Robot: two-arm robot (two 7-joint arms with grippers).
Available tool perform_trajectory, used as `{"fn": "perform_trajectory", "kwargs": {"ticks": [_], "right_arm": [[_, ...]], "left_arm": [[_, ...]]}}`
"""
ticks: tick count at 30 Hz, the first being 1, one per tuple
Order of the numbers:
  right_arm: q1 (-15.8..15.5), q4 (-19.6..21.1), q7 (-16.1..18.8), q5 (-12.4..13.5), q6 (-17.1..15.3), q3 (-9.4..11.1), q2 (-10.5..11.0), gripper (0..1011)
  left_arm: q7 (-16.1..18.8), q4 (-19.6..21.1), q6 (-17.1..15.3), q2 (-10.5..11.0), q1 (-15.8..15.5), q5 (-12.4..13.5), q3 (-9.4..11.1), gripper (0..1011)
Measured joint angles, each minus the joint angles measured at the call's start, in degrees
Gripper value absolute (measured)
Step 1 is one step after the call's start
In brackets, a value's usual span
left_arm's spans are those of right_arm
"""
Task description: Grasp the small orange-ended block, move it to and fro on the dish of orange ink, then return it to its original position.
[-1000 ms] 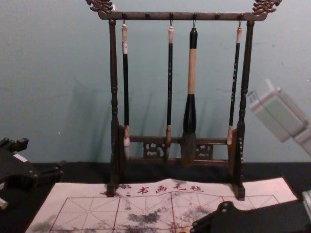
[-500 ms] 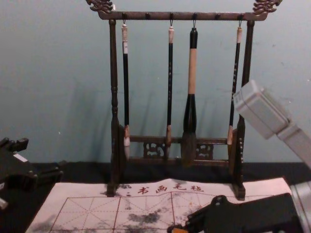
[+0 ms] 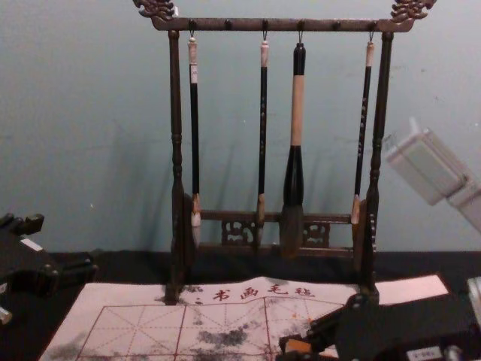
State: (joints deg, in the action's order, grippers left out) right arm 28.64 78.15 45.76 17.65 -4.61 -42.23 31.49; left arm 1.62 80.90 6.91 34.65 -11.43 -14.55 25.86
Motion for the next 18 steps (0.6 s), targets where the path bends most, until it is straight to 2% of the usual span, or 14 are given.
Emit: {"fn": "perform_trajectory", "kwargs": {"ticks": [12,18], "right_arm": [[-2.68,4.48,0.56,1.95,-0.48,0.86,2.97,92],[-3.09,5.41,1.03,2.17,-0.48,0.32,3.20,93]], "left_arm": [[0.00,0.00,0.00,0.00,0.00,0.00,0.00,1001],[0.00,0.00,0.00,0.00,0.00,0.00,0.00,1001]]}}
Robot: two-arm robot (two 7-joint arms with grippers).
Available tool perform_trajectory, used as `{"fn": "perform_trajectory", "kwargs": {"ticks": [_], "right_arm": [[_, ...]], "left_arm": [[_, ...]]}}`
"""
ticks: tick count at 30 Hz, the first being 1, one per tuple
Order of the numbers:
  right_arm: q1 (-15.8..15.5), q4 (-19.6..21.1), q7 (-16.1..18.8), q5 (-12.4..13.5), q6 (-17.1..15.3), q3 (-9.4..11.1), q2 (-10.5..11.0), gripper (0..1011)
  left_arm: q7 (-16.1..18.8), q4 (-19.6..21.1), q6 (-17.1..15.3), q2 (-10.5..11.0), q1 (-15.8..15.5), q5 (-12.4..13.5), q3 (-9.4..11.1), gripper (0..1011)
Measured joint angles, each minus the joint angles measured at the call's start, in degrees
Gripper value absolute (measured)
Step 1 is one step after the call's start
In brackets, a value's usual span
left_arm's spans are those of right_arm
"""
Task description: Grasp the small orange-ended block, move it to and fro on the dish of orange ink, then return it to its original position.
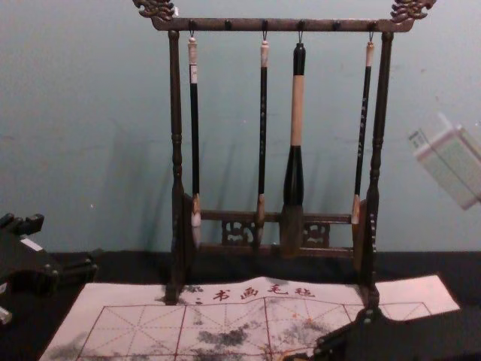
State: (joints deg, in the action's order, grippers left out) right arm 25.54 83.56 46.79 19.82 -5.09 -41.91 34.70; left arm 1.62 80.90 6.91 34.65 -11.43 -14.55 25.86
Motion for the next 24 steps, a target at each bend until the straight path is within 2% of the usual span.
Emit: {"fn": "perform_trajectory", "kwargs": {"ticks": [7,24], "right_arm": [[0.34,-0.07,0.29,-0.22,-0.14,-1.05,-0.63,92],[3.16,-4.38,0.22,-1.59,0.08,-2.35,-3.29,92]], "left_arm": [[0.00,0.00,0.00,0.00,0.00,0.00,0.00,1001],[0.00,0.00,0.00,0.00,0.00,0.00,0.00,1001]]}}
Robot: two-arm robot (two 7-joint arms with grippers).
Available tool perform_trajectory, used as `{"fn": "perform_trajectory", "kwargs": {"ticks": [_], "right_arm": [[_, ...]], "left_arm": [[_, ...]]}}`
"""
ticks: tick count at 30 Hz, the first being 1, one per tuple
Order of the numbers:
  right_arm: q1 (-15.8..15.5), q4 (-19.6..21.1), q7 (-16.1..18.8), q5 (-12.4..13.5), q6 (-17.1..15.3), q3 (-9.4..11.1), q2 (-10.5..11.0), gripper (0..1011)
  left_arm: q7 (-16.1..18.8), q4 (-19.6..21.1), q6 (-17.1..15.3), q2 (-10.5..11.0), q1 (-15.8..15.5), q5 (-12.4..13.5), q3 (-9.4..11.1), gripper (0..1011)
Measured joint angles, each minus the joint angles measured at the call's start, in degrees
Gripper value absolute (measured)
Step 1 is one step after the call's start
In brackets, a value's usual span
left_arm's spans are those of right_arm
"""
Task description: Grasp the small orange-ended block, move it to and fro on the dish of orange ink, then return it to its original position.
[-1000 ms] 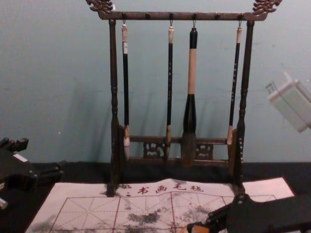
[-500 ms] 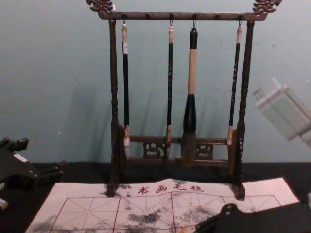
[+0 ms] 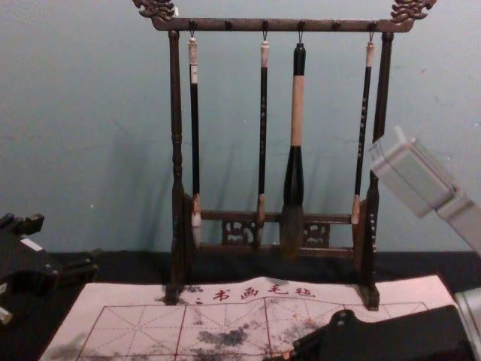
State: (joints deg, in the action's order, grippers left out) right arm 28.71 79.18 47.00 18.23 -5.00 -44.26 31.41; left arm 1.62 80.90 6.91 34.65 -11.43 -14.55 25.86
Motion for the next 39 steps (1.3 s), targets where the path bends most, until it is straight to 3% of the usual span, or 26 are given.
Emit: {"fn": "perform_trajectory", "kwargs": {"ticks": [14,24,39], "right_arm": [[0.33,-1.35,-0.78,-0.01,0.21,1.28,0.34,93],[-1.42,1.60,-0.38,1.38,-0.01,2.39,2.74,93],[-3.18,4.41,-2.32,3.54,-0.58,4.64,4.03,93]], "left_arm": [[0.00,0.00,0.00,0.00,0.00,0.00,0.00,1001],[0.00,0.00,0.00,0.00,0.00,0.00,0.00,1001],[0.00,0.00,0.00,0.00,0.00,0.00,0.00,1001]]}}
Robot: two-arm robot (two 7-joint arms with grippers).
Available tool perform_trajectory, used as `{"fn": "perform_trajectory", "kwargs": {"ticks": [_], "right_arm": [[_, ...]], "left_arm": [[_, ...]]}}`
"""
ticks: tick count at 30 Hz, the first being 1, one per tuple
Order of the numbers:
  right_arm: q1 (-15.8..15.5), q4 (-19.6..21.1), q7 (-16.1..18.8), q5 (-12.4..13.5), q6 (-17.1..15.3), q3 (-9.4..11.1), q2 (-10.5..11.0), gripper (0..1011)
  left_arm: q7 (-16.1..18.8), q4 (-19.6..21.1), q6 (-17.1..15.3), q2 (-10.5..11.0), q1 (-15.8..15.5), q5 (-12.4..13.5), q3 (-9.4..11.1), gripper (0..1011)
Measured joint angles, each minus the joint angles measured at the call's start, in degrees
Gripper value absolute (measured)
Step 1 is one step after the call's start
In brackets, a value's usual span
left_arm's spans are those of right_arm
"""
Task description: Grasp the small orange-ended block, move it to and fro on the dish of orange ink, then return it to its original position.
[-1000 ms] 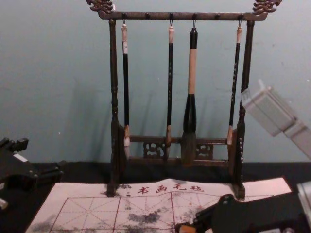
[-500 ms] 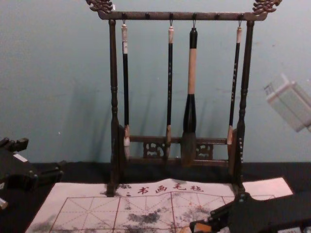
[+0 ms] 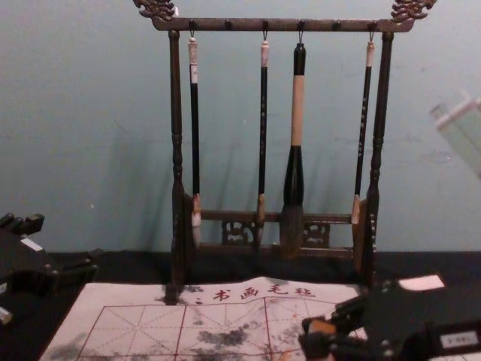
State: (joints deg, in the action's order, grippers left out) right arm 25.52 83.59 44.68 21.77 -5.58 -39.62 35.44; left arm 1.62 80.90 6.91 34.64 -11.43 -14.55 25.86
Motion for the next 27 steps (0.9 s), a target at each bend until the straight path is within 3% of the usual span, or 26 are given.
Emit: {"fn": "perform_trajectory", "kwargs": {"ticks": [7,17,20,27], "right_arm": [[-1.27,1.63,-1.81,1.37,-0.33,2.46,1.85,92],[-4.74,4.46,-5.56,3.31,-0.36,7.57,5.72,93],[-6.47,5.66,-7.72,3.79,-1.27,9.55,6.87,93],[-9.13,7.77,-10.83,4.39,-3.56,12.00,7.69,93]], "left_arm": [[0.00,0.00,0.00,0.00,0.00,0.00,0.00,1001],[0.00,0.00,0.00,0.00,0.00,0.00,0.00,1001],[0.00,0.00,0.00,0.00,0.00,0.00,0.00,1001],[0.00,0.00,0.00,0.00,0.00,-0.01,0.00,1001]]}}
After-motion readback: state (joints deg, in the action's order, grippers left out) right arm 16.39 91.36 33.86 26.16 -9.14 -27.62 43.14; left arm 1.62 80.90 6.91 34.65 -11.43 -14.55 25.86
